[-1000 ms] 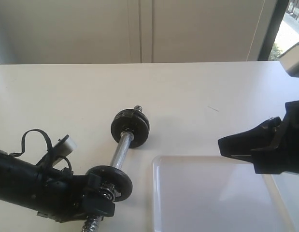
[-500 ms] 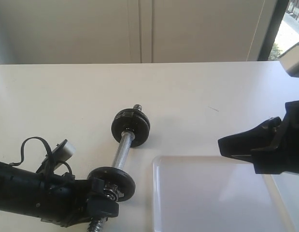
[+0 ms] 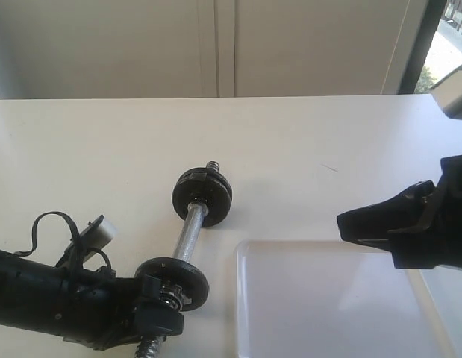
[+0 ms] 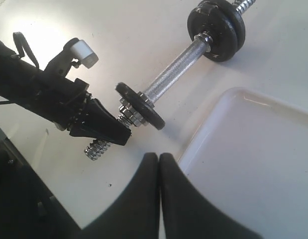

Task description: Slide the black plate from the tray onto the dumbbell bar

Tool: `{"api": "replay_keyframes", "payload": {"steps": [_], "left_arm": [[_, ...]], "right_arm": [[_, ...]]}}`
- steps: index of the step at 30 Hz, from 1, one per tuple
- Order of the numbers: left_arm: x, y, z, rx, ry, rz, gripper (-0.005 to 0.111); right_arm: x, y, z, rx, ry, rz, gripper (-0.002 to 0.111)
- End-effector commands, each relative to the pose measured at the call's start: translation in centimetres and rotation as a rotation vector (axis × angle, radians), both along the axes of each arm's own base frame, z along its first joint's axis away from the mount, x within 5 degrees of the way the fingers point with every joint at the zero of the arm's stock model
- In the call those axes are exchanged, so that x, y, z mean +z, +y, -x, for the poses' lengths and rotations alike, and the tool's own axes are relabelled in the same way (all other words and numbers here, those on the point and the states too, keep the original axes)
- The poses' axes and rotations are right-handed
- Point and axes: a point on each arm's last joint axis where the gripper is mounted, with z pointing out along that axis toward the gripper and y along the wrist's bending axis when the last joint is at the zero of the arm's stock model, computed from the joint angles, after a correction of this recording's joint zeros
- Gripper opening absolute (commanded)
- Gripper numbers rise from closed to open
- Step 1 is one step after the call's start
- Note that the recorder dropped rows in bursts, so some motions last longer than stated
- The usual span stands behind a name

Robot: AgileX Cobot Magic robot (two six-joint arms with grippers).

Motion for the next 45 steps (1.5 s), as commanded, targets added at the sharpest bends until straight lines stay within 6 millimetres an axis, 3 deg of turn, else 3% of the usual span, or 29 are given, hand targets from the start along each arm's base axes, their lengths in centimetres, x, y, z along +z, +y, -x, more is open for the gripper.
{"api": "replay_keyframes", "payload": {"steps": [1, 37, 40, 45], "left_arm": [[1.5, -0.8, 0.3, -0.026, -0.004, 0.137, 0.0], [0.0, -0.2, 1.1, -0.011, 0.011, 0.006, 0.001], [-0.2, 0.0, 1.3, -0.009, 0.018, -0.003, 0.009], [-0.2, 0.0, 1.3, -0.007, 0.022, -0.003, 0.035]], "right_arm": [[-0.1, -0.1, -0.1, -0.001, -0.002, 0.0, 0.0], [-0.1, 0.0, -0.1, -0.001, 0.001, 0.0, 0.0], [-0.1, 0.0, -0.1, -0.003, 0.004, -0.002, 0.0], [-0.1, 0.0, 0.0, -0.001, 0.006, -0.002, 0.0]]}}
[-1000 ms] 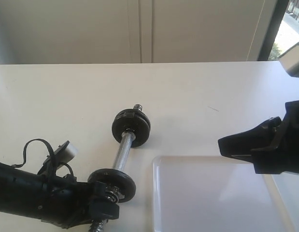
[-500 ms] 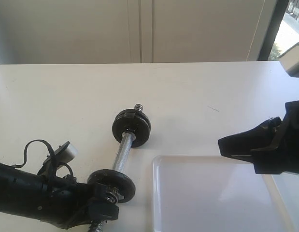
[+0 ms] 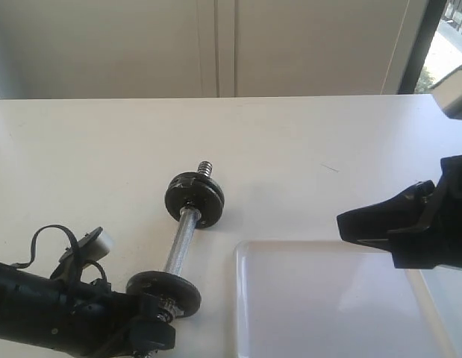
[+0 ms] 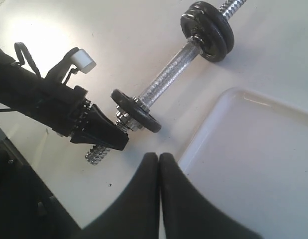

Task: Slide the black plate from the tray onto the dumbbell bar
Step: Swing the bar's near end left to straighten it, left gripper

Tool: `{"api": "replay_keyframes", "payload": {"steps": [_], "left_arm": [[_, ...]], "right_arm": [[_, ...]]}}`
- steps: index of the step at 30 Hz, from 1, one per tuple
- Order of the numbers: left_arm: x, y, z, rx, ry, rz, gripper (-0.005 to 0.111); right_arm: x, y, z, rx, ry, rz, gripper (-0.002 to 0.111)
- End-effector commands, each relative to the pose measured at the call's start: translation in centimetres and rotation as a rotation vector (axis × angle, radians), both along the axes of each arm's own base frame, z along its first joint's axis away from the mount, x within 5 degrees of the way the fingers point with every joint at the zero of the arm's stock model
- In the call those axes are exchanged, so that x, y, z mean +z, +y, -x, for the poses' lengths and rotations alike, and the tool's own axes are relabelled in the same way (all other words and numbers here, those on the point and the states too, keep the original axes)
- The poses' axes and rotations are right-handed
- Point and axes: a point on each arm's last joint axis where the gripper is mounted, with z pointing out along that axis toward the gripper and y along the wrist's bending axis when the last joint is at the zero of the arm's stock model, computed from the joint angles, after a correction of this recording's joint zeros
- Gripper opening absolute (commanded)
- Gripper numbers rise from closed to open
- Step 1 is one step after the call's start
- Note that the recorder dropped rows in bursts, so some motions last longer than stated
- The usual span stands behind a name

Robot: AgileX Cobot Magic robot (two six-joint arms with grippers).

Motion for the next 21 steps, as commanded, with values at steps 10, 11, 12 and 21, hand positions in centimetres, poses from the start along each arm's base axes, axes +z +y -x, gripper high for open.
{"api": "replay_keyframes", "payload": {"steps": [10, 11, 12, 21], "left_arm": [[0.67, -0.4, 0.56, -0.018, 0.025, 0.069, 0.067], [0.64, -0.38, 0.57, -0.02, 0.026, 0.066, 0.069], [0.62, -0.36, 0.59, -0.021, 0.027, 0.062, 0.071], [0.35, -0.18, 0.86, -0.05, 0.039, 0.025, 0.074]], "right_arm": [[-0.08, -0.03, -0.01, 0.001, 0.007, -0.003, 0.0], [-0.08, -0.03, -0.01, 0.001, 0.007, -0.003, 0.0], [-0.09, -0.03, 0.0, 0.002, 0.008, -0.003, 0.0], [-0.09, -0.02, 0.01, 0.003, 0.009, -0.003, 0.0]]}}
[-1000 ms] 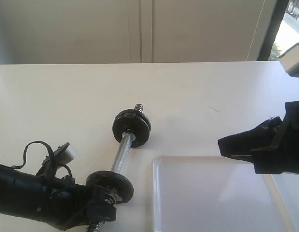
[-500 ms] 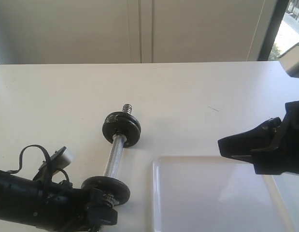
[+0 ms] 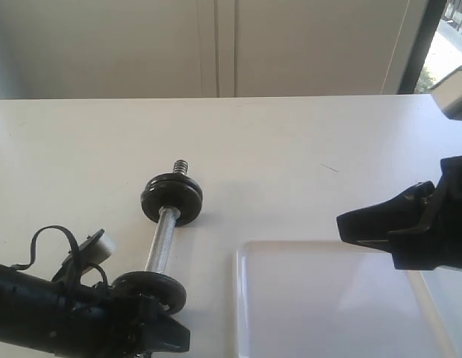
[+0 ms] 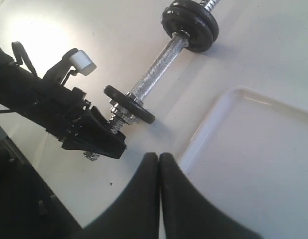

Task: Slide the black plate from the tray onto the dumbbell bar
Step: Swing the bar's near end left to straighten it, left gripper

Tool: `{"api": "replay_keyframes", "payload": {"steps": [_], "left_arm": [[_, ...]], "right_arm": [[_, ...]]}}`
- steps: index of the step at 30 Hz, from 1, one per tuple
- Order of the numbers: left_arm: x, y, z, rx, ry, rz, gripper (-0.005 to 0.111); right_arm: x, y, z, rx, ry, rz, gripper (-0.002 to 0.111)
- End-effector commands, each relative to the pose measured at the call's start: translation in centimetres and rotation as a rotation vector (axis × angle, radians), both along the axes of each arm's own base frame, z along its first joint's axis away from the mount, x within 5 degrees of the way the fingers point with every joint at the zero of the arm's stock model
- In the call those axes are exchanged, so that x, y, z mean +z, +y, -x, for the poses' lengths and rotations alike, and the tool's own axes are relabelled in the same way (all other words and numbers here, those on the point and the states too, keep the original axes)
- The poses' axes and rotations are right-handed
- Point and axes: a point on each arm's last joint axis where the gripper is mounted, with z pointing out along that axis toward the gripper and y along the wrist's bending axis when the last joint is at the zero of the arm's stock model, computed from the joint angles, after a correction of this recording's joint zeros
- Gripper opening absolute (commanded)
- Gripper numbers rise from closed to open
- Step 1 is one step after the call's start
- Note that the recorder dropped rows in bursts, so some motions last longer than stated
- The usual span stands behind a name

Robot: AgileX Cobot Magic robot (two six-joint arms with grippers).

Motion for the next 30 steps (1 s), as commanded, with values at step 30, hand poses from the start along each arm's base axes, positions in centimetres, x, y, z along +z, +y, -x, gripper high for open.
{"api": "replay_keyframes", "payload": {"steps": [30], "left_arm": [[2.2, 2.0, 0.4, -0.092, 0.032, 0.028, 0.074]], "right_arm": [[-0.1, 0.0, 0.0, 0.004, 0.01, -0.005, 0.0]]}}
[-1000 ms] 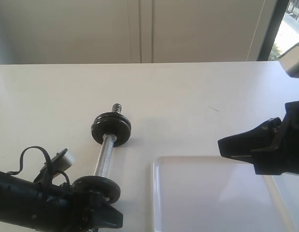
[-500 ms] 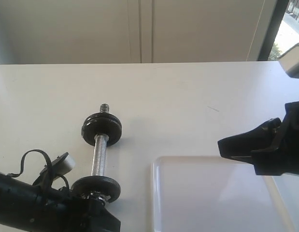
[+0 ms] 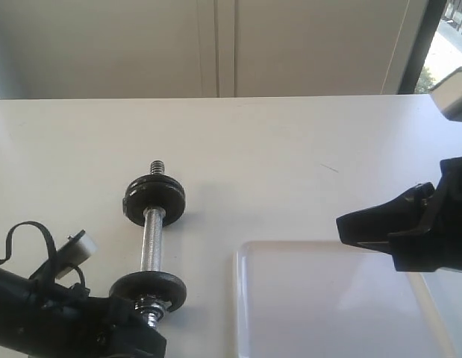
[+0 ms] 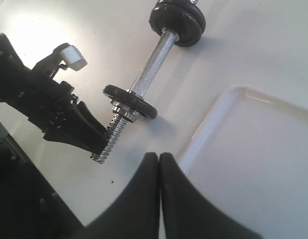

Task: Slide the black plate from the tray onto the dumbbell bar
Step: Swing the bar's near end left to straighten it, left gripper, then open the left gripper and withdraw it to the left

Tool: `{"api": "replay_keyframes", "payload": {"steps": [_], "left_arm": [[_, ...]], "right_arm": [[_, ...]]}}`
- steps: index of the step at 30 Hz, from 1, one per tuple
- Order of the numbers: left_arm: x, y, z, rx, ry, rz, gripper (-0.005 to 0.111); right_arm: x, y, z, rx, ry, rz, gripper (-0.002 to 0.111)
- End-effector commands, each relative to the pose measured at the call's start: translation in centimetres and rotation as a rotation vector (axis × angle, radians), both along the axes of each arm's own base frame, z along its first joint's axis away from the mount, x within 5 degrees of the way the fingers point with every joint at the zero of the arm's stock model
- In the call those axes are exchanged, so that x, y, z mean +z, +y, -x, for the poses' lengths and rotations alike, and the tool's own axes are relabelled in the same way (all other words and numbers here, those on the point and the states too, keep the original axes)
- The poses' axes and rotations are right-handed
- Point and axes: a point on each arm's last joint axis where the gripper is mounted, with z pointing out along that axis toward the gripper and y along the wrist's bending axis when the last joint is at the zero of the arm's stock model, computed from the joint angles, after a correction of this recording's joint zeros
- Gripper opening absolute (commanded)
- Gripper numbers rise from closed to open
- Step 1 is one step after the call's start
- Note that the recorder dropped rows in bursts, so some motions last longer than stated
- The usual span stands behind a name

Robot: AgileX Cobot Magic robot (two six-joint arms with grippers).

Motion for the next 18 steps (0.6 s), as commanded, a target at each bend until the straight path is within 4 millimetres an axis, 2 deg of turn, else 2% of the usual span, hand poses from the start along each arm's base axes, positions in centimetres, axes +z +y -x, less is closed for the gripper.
{"api": "replay_keyframes", "payload": {"steps": [1, 4, 13, 16, 18], "left_arm": [[1.7, -0.2, 0.2, -0.046, -0.033, 0.06, 0.074], [2.7, 0.0, 0.3, -0.079, -0.033, 0.064, 0.074], [5.4, 2.2, 1.2, -0.135, -0.043, -0.126, 0.073], [7.1, 2.8, 1.6, -0.121, -0.089, -0.146, 0.066], [8.5, 3.1, 2.0, -0.111, -0.144, -0.151, 0.055]], "right_arm": [[-0.1, 0.0, 0.0, -0.002, 0.005, -0.004, 0.0], [-0.1, 0.0, 0.0, -0.002, 0.005, -0.004, 0.0], [-0.1, 0.0, 0.0, -0.004, 0.007, -0.005, 0.0], [-0.1, 0.0, 0.0, -0.002, 0.005, -0.003, 0.0], [-0.1, -0.1, -0.1, -0.002, 0.002, 0.005, 0.0]]}}
